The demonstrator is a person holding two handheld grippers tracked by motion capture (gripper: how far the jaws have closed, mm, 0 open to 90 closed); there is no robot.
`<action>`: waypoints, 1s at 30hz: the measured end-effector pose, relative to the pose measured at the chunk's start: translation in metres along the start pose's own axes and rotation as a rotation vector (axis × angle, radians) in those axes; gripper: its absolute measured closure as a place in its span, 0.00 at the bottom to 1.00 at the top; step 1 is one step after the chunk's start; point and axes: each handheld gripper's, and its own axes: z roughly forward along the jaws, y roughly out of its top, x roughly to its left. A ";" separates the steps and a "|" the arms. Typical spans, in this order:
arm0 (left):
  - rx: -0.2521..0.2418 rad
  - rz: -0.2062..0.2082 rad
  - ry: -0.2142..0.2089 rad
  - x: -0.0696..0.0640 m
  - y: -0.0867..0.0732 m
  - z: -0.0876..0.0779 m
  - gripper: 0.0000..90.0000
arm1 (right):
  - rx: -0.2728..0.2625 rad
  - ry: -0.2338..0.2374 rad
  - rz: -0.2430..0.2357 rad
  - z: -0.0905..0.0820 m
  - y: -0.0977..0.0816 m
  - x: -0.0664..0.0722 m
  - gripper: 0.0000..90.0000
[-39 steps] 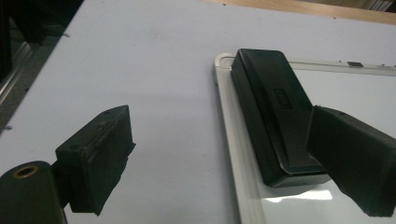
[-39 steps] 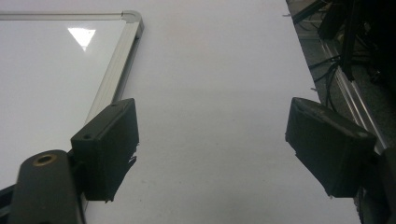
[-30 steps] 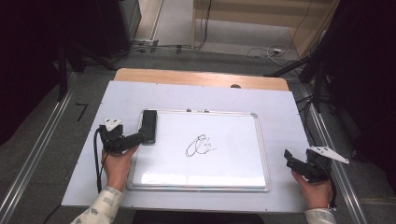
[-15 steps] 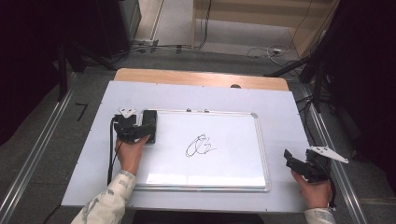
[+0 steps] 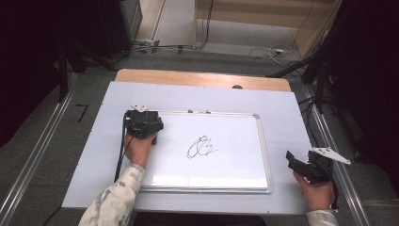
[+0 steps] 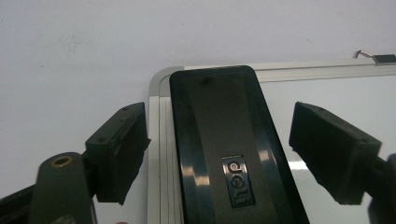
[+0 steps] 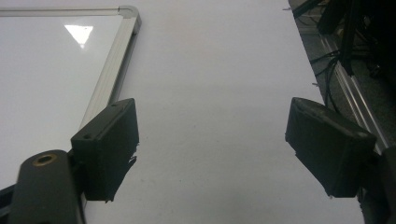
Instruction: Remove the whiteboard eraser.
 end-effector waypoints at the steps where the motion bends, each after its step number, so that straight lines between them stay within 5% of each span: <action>1: 0.002 0.003 0.008 -0.001 0.001 0.001 0.23 | 0.000 0.000 -0.001 0.000 0.000 0.000 0.18; 30: 0.009 0.038 0.031 -0.010 -0.001 0.010 0.45 | 0.000 -0.003 -0.003 0.001 0.000 0.001 0.19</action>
